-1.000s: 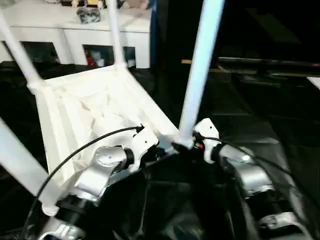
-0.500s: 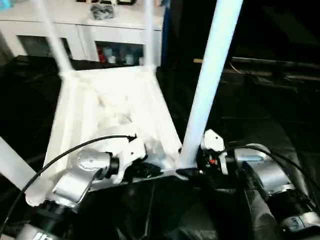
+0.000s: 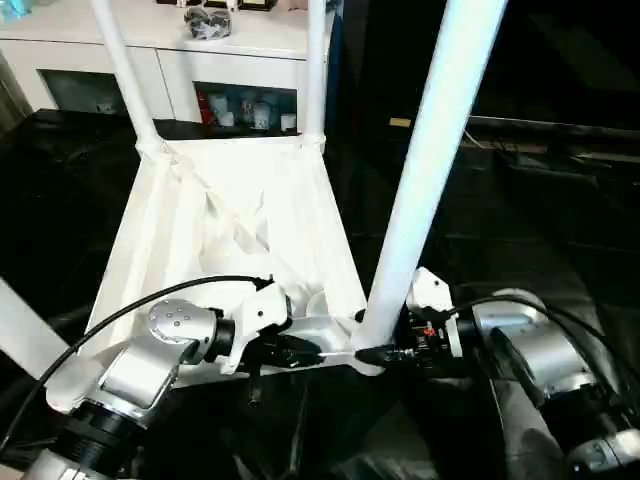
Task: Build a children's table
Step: Rotate leg to tighten
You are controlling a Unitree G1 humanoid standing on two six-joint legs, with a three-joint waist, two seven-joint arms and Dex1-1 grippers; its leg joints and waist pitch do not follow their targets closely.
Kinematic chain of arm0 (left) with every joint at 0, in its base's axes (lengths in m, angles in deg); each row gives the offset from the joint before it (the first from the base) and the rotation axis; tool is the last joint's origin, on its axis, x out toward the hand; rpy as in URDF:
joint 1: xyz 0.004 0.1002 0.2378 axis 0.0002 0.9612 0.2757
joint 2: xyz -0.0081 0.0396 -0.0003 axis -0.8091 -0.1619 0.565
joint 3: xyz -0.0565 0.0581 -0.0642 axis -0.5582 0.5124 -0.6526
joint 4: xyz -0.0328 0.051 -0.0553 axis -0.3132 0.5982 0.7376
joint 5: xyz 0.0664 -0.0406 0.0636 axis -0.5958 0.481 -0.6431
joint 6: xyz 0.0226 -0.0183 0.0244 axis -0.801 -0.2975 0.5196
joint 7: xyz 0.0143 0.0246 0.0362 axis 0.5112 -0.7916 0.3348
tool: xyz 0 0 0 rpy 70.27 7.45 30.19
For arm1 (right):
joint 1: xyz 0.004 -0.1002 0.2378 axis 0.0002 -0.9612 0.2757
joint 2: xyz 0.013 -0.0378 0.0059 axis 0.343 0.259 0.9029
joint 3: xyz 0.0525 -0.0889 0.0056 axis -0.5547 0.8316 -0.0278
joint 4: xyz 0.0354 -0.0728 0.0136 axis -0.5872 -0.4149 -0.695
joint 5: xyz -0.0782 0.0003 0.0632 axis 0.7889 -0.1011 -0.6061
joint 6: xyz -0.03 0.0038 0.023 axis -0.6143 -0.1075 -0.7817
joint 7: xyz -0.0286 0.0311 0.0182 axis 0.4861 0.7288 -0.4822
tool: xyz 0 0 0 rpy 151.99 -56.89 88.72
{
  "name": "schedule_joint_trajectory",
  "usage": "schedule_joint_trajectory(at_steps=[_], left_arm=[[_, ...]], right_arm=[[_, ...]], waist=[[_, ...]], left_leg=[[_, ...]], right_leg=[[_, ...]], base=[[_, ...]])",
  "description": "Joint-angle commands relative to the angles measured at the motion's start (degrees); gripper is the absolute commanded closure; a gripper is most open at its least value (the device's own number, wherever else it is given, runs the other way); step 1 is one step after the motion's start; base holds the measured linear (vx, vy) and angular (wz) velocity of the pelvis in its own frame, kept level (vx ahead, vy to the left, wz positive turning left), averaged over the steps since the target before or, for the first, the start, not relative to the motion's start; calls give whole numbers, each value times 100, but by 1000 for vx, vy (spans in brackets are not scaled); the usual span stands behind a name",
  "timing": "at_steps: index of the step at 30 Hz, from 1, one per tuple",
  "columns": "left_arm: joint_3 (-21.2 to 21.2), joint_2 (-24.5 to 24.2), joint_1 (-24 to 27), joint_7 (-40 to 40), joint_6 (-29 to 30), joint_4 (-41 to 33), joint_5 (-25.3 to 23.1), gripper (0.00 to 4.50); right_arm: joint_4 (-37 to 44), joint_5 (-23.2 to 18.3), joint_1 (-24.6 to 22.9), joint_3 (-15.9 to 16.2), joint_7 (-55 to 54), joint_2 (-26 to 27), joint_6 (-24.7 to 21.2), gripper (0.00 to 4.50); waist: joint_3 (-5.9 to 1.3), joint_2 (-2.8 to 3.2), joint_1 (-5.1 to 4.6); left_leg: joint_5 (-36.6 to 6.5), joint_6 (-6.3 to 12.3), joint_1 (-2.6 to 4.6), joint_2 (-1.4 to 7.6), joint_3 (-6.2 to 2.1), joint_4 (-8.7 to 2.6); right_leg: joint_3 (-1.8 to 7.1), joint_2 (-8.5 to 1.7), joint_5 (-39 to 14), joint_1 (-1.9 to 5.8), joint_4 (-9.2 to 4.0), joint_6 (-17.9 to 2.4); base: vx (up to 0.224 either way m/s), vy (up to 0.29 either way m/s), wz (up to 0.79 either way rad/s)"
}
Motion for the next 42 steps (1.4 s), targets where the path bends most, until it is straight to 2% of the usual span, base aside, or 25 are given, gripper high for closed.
schedule_joint_trajectory(at_steps=[1, 2, 3, 4, 6, 7, 8, 9, 10, 11, 13, 14, 16, 17, 22, 23, 24, 28, 30, 34, 35, 36, 37, 38, 42], left_arm=[[52, 433, -258, 572, -71, 30, -78, 450], [50, 544, -299, 777, -63, 82, -141, 450], [50, 544, -299, 777, -63, 82, -141, 450], [61, 612, -323, 903, -49, 108, -190, 450], [99, 885, -410, 1371, 41, 215, -381, 450], [109, 983, -444, 1545, 67, 265, -438, 450], [131, 1137, -496, 1756, 104, 328, -504, 450], [133, 1286, -539, 1927, 154, 384, -543, 450], [156, 1420, -576, 2034, 209, 421, -567, 450], [186, 1568, -618, 2128, 237, 474, -619, 450], [232, 1630, -645, 2093, 213, 491, -615, 450], [248, 1639, -657, 2085, 199, 498, -609, 450], [248, 1627, -660, 2083, 189, 501, -611, 450], [244, 1613, -657, 2069, 179, 498, -612, 450], [200, 1350, -537, 1687, 25, 349, -539, 450], [98, 1075, -440, 1288, -112, 202, -367, 450], [98, 1075, -440, 1288, -112, 202, -367, 450], [37, 694, -342, 744, -192, 76, -181, 450], [39, 482, -288, 440, -259, 43, -125, 450], [46, 222, -226, 28, -296, -16, 0, 450], [41, 132, -217, -88, -319, -11, 38, 450], [38, 87, -213, -145, -333, -6, 60, 450], [33, 9, -201, -250, -328, -16, 101, 450], [33, 9, -201, -250, -328, -16, 101, 450], [36, -240, -142, -585, -212, -129, 222, 450]], right_arm=[[-401, 374, 188, 25, -1291, 526, -46, 189], [-599, 451, 268, -66, -1788, 712, -90, 189], [-599, 451, 268, -66, -1788, 712, -90, 189], [-680, 452, 300, -116, -2009, 816, -108, 189], [-822, 471, 377, -242, -2697, 1172, -233, 189], [-860, 491, 399, -283, -2931, 1301, -280, 189], [-861, 552, 404, -260, -3144, 1460, -301, 189], [-866, 620, 410, -213, -3268, 1580, -302, 189], [-857, 661, 408, -130, -3245, 1676, -267, 189], [-868, 714, 409, -30, -3195, 1785, -161, 189], [-799, 598, 388, -45, -3031, 1824, -173, 189], [-762, 492, 385, -64, -2943, 1821, -215, 133], [-734, 414, 386, -84, -2864, 1804, -258, 133], [-723, 365, 391, -98, -2816, 1784, -283, 117], [-583, 340, 382, -102, -2437, 1408, -239, 78], [-432, 390, 309, -10, -1925, 986, -48, 66], [-432, 390, 309, -10, -1925, 986, -48, 66], [-148, 189, 215, 62, -1066, 566, 69, 66], [0, 71, 189, 110, -568, 347, 91, 66], [112, -57, 185, 171, -1, 94, 100, 66], [125, -99, 198, 192, 187, 10, 83, 66], [130, -121, 207, 204, 282, -32, 64, 66], [133, -141, 217, 220, 436, -92, 64, 80], [133, -141, 217, 220, 436, -92, 64, 80], [177, -235, 235, 330, 927, -255, -81, 125]], waist=[[-278, -3, -22], [-263, -10, -64], [-264, -18, -112], [-267, -12, -110], [-258, -14, -160], [-265, -9, -164], [-272, -31, -184], [-272, -20, -188], [-264, -21, -201], [-276, -28, -184], [-284, -26, -157], [-292, -23, -152], [-298, -12, -148], [-298, -5, -145], [-307, -6, -138], [-305, 3, -127], [-329, 4, -114], [-346, 11, -106], [-351, 20, -77], [-330, 31, -9], [-319, 8, 7], [-317, 17, 13], [-312, -21, 11], [-311, -2, 29], [-316, -18, 56]], left_leg=[[-1471, 57, 65, 220, -62, -446], [-1619, -24, 64, 199, -77, -457], [-1685, -97, 12, 181, -115, -471], [-1730, -104, 9, 183, -128, -481], [-1833, -107, 49, 188, -129, -467], [-1857, -110, 77, 188, -125, -457], [-1791, -85, 54, 187, -129, -463], [-1769, -75, 41, 192, -128, -470], [-1810, -67, 57, 191, -117, -465], [-1795, -40, 78, 185, -102, -448], [-1693, 25, 61, 188, -99, -452], [-1621, 51, 53, 195, -97, -459], [-1530, 73, 45, 197, -85, -457], [-1505, 79, 48, 197, -79, -453], [-1406, 152, 34, 196, -73, -443], [-1402, 159, 37, 201, -79, -448], [-1332, 201, 30, 203, -73, -427], [-1029, 335, 14, 219, -63, -399], [-946, 410, 34, 227, -52, -390], [-1062, 396, 57, 242, -37, -400], [-1158, 351, 67, 238, -34, -406], [-1235, 311, 72, 242, -36, -417], [-1261, 306, 66, 241, -31, -418], [-1287, 284, 73, 243, -31, -417], [-1175, 270, 56, 250, -40, -421]], right_leg=[[302, -405, -2000, 237, -514, -946], [287, -408, -2344, 230, -543, -861], [253, -424, -2708, 282, -559, -673], [237, -428, -2863, 286, -583, -574], [246, -433, -3026, 214, -647, -459], [253, -434, -3010, 193, -649, -481], [259, -432, -2842, 214, -630, -520], [258, -426, -2773, 219, -619, -536], [257, -414, -2749, 194, -631, -550], [270, -417, -2689, 187, -630, -564], [282, -421, -2512, 206, -614, -599], [287, -409, -2314, 209, -587, -643], [294, -400, -2007, 218, -559, -737], [298, -399, -1889, 220, -548, -799], [297, -399, -1659, 257, -519, -893], [289, -399, -1653, 262, -519, -901], [296, -400, -1516, 277, -494, -912], [300, -388, -877, 283, -421, -1117], [293, -374, -626, 278, -387, -1262], [300, -382, -743, 263, -394, -1310], [301, -386, -921, 259, -412, -1288], [300, -391, -1089, 262, -423, -1253], [301, -387, -1157, 261, -433, -1226], [309, -394, -1262, 254, -435, -1195], [308, -403, -1266, 266, -421, -1150]], base=[[0, 0, 0], [0, 0, 0], [-67, 0, -14], [-53, 6, -14], [-27, 3, -7], [0, 0, 0], [0, 0, 0], [0, 0, 0], [0, 0, 0], [0, 0, 0], [0, 0, 0], [0, 0, 0], [0, 0, 0], [0, 0, 0], [0, 0, 0], [0, 0, 0], [0, 0, 0], [0, 0, 0], [0, 0, 0], [0, 0, 0], [0, 0, 0], [0, 0, 0], [0, 0, 0], [0, 0, 0], [0, 0, 0]])
